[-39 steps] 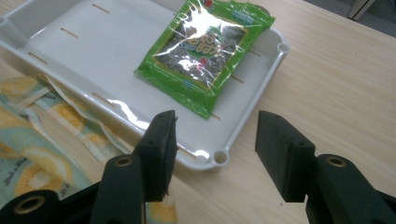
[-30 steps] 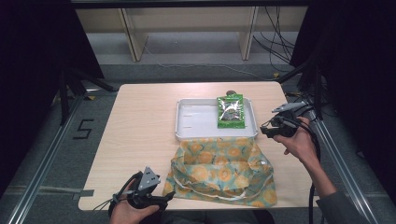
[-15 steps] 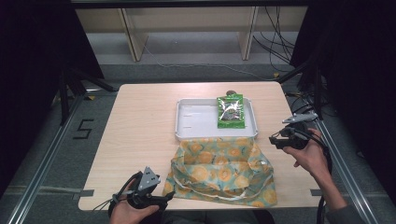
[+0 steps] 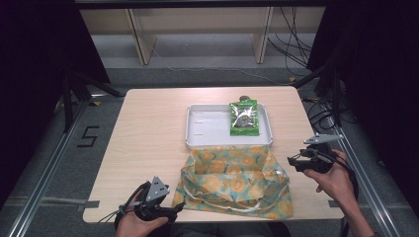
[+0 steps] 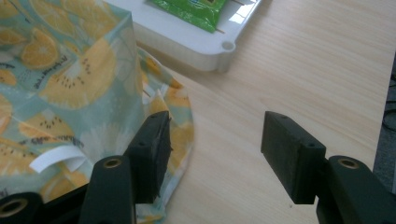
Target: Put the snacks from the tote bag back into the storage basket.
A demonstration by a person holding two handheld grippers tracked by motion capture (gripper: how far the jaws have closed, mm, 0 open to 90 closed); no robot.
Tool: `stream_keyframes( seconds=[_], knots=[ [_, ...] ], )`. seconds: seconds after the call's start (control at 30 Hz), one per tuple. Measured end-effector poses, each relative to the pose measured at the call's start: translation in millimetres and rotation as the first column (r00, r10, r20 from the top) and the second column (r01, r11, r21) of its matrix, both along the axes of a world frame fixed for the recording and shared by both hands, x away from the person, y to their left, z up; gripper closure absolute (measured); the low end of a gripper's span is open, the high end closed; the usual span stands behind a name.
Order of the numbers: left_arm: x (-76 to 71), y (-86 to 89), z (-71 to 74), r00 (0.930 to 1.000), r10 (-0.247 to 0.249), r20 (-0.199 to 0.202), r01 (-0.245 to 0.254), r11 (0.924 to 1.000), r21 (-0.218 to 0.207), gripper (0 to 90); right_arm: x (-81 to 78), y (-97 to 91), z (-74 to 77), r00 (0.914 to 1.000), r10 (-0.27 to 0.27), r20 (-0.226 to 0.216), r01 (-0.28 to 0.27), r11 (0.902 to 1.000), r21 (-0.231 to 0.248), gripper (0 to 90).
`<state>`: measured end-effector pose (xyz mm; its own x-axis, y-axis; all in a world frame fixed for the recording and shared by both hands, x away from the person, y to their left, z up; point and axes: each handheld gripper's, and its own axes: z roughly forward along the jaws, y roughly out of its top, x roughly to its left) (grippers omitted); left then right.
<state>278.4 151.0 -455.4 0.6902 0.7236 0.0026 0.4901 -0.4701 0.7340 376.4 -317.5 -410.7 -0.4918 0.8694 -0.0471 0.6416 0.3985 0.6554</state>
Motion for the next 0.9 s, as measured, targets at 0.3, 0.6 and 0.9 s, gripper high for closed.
stream_keyframes(
  seconds=[0.3, 0.6, 0.9],
  knots=[
    [-0.4, -0.2, 0.5, 1.0000, 0.001, 0.003, -0.001, 1.0000, 0.004, 24.4, -19.7, -3.4, -5.7, 0.9995, -0.022, -0.021, 0.022, 0.9996, 0.017, 39.5],
    [0.0, 0.1, 0.1, 1.0000, -0.002, 0.000, 0.002, 1.0000, 0.003, 24.4, -31.3, -3.8, -9.2, 0.9994, -0.024, -0.027, 0.024, 0.9996, 0.015, 38.2],
    [0.0, -0.2, 0.1, 1.0000, 0.000, 0.001, 0.000, 1.0000, 0.001, 24.4, -36.1, -7.4, -13.3, 0.9999, 0.000, -0.013, 0.000, 1.0000, 0.005, 38.1]
  ],
)
